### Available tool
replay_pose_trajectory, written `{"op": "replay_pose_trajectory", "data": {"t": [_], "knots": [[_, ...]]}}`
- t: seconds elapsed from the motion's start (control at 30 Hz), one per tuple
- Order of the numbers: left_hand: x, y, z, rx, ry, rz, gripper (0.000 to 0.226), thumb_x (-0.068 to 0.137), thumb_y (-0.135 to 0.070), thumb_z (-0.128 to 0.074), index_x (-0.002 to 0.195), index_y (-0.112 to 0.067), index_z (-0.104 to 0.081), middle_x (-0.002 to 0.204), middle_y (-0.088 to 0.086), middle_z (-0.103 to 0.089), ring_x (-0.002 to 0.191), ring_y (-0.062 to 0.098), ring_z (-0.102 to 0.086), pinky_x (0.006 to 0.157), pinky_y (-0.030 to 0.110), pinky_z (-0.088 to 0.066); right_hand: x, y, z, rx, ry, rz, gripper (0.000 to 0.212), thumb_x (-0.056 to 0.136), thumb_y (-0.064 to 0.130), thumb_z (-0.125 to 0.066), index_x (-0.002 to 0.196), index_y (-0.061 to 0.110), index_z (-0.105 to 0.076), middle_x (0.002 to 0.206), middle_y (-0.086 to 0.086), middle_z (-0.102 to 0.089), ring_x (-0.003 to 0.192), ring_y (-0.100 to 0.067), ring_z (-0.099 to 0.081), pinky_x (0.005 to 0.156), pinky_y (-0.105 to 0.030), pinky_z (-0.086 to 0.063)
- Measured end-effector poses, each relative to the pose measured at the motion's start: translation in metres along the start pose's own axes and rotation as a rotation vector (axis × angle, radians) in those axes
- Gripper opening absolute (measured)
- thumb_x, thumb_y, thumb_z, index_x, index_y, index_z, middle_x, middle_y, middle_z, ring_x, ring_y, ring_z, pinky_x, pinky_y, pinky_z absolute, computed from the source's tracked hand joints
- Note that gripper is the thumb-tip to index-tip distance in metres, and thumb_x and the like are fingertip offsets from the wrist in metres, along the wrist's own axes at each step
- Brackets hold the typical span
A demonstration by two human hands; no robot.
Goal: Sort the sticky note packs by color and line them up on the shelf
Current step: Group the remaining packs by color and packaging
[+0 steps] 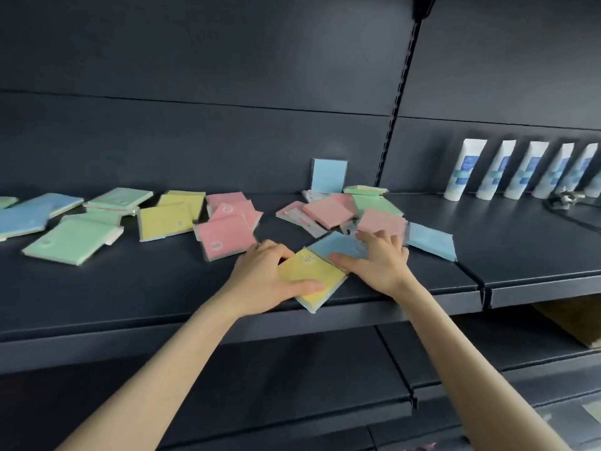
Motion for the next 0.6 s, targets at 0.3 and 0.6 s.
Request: {"op": "replay_pose_trajectory", "data": {"t": [0.3, 0.6], "knots": [[-0.038, -0.005, 0.021, -0.402, -0.294, 0.0, 0.055, 0.066, -0.023, -0.085, 0.108, -0.03, -0.048, 0.1, -0.014, -0.063, 0.088, 0.001, -0.062, 0.07, 0.018, -0.051, -0.004, 0.002, 0.005, 0.41, 0.017, 0.132, 0.064, 0.072, 0.036, -0.079, 0.117, 0.012, -0.04, 0.113, -0.002, -0.05, 0.107, -0.019, -0.049, 0.087, -0.034, -0.043], [-0.095, 0.005, 0.045, -0.65, -0.623, -0.003, 0.046, 0.08, -0.001, -0.07, 0.105, -0.035, -0.055, 0.091, -0.023, -0.066, 0.083, -0.005, -0.063, 0.067, 0.016, -0.052, -0.025, 0.02, 0.021, 0.902, -0.075, 0.279, 0.035, 0.085, 0.008, -0.067, 0.106, 0.023, -0.043, 0.101, 0.014, -0.056, 0.093, -0.012, -0.06, 0.066, -0.023, -0.051]]}}
Point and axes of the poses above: each hand's wrist, its own x-axis towards the middle knuckle, its own z-axis out of the back of the hand, y = z × x, the point moved 10 cm from there along x, towards the middle knuckle
